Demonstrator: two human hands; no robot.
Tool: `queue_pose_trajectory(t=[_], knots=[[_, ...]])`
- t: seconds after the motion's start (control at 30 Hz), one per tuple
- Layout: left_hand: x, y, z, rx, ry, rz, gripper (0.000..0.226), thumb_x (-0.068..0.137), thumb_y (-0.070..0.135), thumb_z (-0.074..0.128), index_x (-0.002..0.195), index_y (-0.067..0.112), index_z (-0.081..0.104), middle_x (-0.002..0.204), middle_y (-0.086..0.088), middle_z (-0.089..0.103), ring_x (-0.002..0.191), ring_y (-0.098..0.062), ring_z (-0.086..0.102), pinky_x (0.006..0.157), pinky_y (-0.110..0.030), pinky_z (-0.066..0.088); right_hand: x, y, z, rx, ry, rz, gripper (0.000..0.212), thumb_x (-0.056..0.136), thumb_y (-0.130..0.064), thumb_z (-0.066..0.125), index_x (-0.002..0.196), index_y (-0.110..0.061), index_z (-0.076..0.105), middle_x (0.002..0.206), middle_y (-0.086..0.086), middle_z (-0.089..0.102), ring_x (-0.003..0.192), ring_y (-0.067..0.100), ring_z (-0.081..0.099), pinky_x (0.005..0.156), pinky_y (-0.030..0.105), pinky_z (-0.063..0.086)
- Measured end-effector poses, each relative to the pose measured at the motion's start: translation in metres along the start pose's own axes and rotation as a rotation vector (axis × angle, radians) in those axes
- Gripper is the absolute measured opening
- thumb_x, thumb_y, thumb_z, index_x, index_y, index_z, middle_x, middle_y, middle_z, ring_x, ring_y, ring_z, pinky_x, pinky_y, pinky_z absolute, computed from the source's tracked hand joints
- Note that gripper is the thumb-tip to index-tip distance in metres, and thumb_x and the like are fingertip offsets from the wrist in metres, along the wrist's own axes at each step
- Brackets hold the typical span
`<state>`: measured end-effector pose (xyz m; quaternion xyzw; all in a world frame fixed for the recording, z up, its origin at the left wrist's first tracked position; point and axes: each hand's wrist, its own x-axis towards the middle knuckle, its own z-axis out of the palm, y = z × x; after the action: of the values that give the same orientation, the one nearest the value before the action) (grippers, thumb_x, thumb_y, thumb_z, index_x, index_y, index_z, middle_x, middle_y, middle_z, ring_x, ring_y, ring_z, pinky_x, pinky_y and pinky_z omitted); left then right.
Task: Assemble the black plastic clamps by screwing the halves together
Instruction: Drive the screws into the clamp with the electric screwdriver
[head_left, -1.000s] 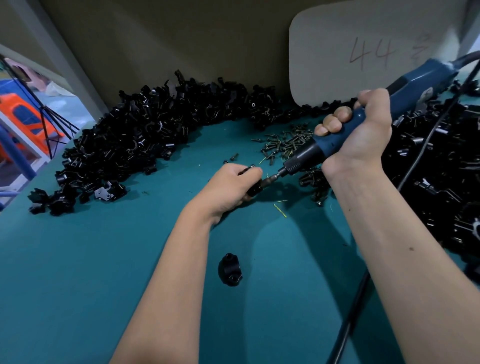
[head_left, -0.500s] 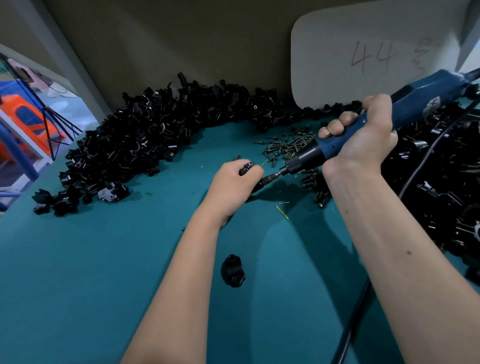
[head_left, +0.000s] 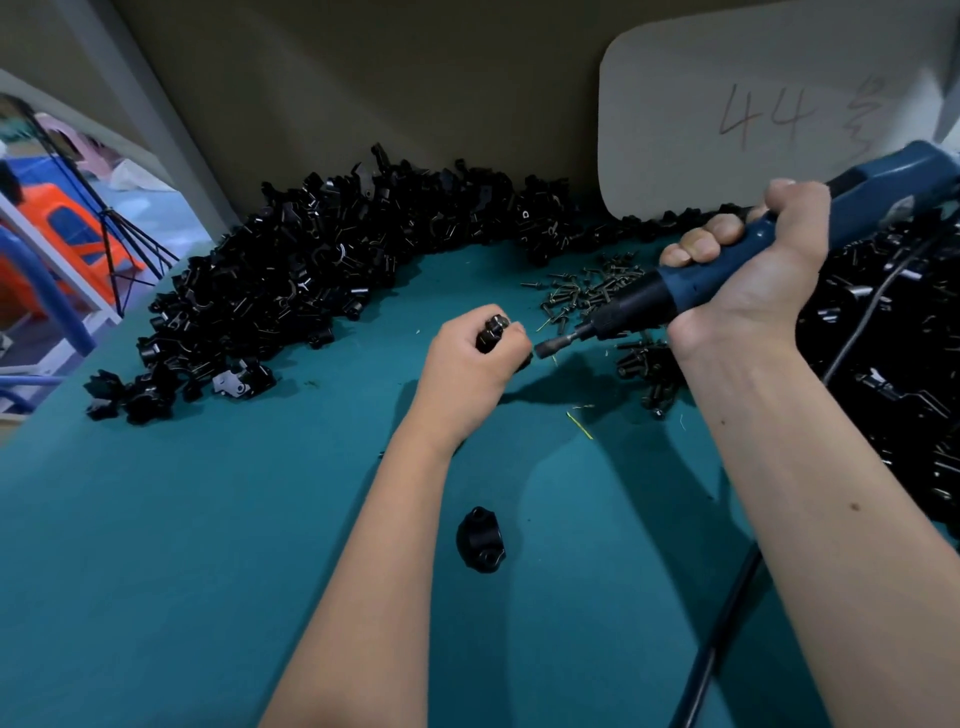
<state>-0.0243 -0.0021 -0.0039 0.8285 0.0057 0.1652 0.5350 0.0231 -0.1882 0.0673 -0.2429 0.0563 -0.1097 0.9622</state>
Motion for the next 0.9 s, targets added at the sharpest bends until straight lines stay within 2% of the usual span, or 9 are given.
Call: queue_pose_trajectory(t=[0.13, 0.2, 0.27, 0.4, 0.53, 0.7, 0.77, 0.83, 0.9], knots=[[0.001, -0.01, -0.007, 0.226, 0.13, 0.086, 0.034, 0.085, 0.041, 0.061, 0.074, 0.014, 0.043, 0.059, 0.004, 0.042, 0.057, -0.015, 0.037, 0.051, -0.03, 0.031, 0.004, -0.003, 0.0, 0.002, 0.05, -0.041, 0.026, 0.095, -0.023, 0.065, 0.096, -0.013, 0.041, 0.062, 0.001, 0.046, 0.048, 0.016, 0.041, 0.049, 0.027, 0.039], [0.0, -0.014, -0.008, 0.363, 0.093, 0.107, 0.033, 0.083, 0.047, 0.063, 0.077, 0.02, 0.044, 0.064, 0.007, 0.051, 0.063, -0.015, 0.046, 0.05, -0.025, 0.032, 0.003, -0.002, -0.001, -0.013, 0.065, -0.053, 0.033, 0.094, -0.024, 0.068, 0.106, -0.013, 0.039, 0.063, 0.002, 0.047, 0.049, 0.016, 0.042, 0.05, 0.027, 0.039], [0.0, -0.016, -0.006, 0.397, 0.047, 0.121, 0.031, 0.081, 0.049, 0.065, 0.077, 0.026, 0.044, 0.067, 0.014, 0.055, 0.065, -0.012, 0.05, 0.049, -0.023, 0.034, 0.001, 0.001, 0.0, -0.023, 0.069, -0.066, 0.034, 0.094, -0.023, 0.068, 0.106, -0.013, 0.039, 0.063, 0.002, 0.046, 0.05, 0.017, 0.042, 0.051, 0.028, 0.039], [-0.001, -0.016, -0.002, 0.323, 0.018, 0.142, 0.034, 0.08, 0.048, 0.071, 0.074, 0.029, 0.043, 0.063, 0.015, 0.055, 0.057, -0.008, 0.05, 0.046, -0.018, 0.034, -0.001, 0.005, 0.001, -0.024, 0.052, -0.062, 0.031, 0.093, -0.022, 0.068, 0.103, -0.014, 0.039, 0.062, 0.001, 0.047, 0.049, 0.016, 0.041, 0.051, 0.027, 0.039], [0.0, -0.016, -0.001, 0.269, 0.019, 0.167, 0.04, 0.076, 0.056, 0.071, 0.073, 0.028, 0.042, 0.062, 0.016, 0.05, 0.059, -0.008, 0.044, 0.049, -0.019, 0.032, 0.0, 0.005, 0.002, -0.01, 0.061, -0.041, 0.034, 0.094, -0.022, 0.067, 0.107, -0.014, 0.037, 0.061, 0.001, 0.047, 0.049, 0.016, 0.041, 0.05, 0.027, 0.039], [-0.001, -0.013, -0.001, 0.211, -0.032, 0.193, 0.051, 0.077, 0.057, 0.083, 0.074, 0.026, 0.043, 0.062, 0.019, 0.05, 0.058, -0.004, 0.042, 0.051, -0.016, 0.032, 0.002, 0.002, 0.0, 0.014, 0.065, -0.027, 0.026, 0.094, -0.019, 0.064, 0.093, -0.014, 0.039, 0.061, 0.001, 0.045, 0.048, 0.016, 0.04, 0.05, 0.027, 0.037], [-0.002, -0.01, 0.001, 0.175, -0.041, 0.17, 0.055, 0.075, 0.057, 0.085, 0.074, 0.025, 0.041, 0.059, 0.015, 0.048, 0.053, -0.005, 0.039, 0.047, -0.017, 0.031, 0.002, 0.0, 0.0, 0.014, 0.054, -0.025, 0.025, 0.094, -0.018, 0.063, 0.089, -0.014, 0.038, 0.061, 0.001, 0.044, 0.048, 0.016, 0.039, 0.05, 0.027, 0.037], [-0.004, -0.007, 0.004, 0.117, -0.047, 0.123, 0.057, 0.075, 0.056, 0.086, 0.076, 0.024, 0.039, 0.059, 0.01, 0.046, 0.047, -0.013, 0.043, 0.04, -0.026, 0.039, 0.002, -0.001, 0.0, 0.014, 0.046, -0.016, 0.025, 0.094, -0.018, 0.061, 0.085, -0.015, 0.038, 0.061, 0.001, 0.043, 0.048, 0.015, 0.038, 0.049, 0.027, 0.036], [-0.005, -0.006, 0.005, 0.062, -0.054, 0.096, 0.058, 0.075, 0.052, 0.088, 0.075, 0.024, 0.037, 0.059, 0.008, 0.046, 0.043, -0.016, 0.045, 0.034, -0.026, 0.039, 0.002, -0.001, 0.0, 0.018, 0.042, -0.014, 0.026, 0.095, -0.017, 0.06, 0.081, -0.015, 0.038, 0.06, 0.001, 0.043, 0.048, 0.015, 0.038, 0.049, 0.027, 0.036]])
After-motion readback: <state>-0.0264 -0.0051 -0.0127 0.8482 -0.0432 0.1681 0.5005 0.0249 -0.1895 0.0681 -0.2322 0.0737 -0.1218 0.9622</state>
